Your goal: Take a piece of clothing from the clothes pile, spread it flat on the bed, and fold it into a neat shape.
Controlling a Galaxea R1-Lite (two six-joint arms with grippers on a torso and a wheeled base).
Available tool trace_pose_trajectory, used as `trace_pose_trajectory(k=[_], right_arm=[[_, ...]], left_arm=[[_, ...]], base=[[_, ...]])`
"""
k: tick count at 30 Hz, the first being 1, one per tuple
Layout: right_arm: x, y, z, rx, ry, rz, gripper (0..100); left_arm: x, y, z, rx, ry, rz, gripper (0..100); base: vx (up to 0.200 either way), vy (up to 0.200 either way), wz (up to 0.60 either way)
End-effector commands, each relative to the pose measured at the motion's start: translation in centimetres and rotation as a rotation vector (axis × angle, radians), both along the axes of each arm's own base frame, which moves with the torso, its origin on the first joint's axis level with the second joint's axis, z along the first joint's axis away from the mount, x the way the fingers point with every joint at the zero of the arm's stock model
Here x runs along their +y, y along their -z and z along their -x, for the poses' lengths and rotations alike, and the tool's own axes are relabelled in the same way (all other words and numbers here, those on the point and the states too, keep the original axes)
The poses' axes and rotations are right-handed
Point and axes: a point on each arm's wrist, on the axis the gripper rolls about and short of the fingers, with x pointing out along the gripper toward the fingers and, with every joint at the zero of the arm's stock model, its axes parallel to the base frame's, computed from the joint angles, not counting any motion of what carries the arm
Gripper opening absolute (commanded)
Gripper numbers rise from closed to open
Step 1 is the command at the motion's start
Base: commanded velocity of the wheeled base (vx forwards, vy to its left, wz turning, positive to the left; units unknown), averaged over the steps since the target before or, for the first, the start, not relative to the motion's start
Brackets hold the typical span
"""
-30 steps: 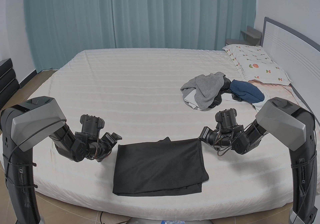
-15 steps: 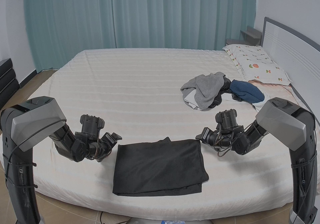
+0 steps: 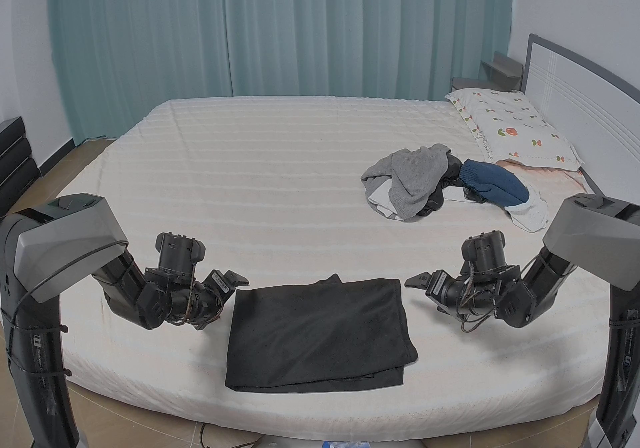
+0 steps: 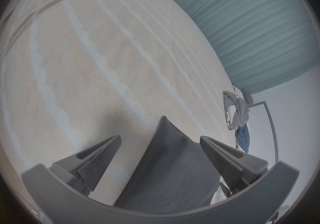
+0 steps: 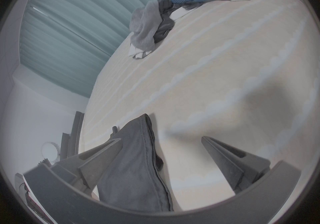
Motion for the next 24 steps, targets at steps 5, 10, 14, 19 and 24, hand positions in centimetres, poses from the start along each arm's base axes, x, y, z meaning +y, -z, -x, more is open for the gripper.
trace_pose_trajectory(k=[5,10,14,19,24], right_arm=[[-1.5,-0.9,5.4,-0.063,0.059,-0.125,100],[-2.0,-0.2,5.8,-0.030,0.077,-0.137,100],[-1.8,0.8,5.8,0.010,0.081,-0.151,100],[-1.8,1.2,5.7,0.026,0.085,-0.159,100],[-1.6,1.5,5.8,0.034,0.076,-0.194,100]], left_arm=[[0.8,0.5,3.7,-0.022,0.210,-0.058,100],[0.7,0.5,4.0,-0.017,0.224,-0.058,100],[0.7,0.7,5.0,-0.015,0.284,-0.060,100],[0.7,1.3,6.1,-0.035,0.357,-0.103,100],[0.4,1.3,6.0,-0.082,0.368,-0.105,100]], base=[[0.000,0.000,0.00],[0.000,0.000,0.00],[0.000,0.000,0.00],[0.000,0.000,0.00],[0.000,0.000,0.00]])
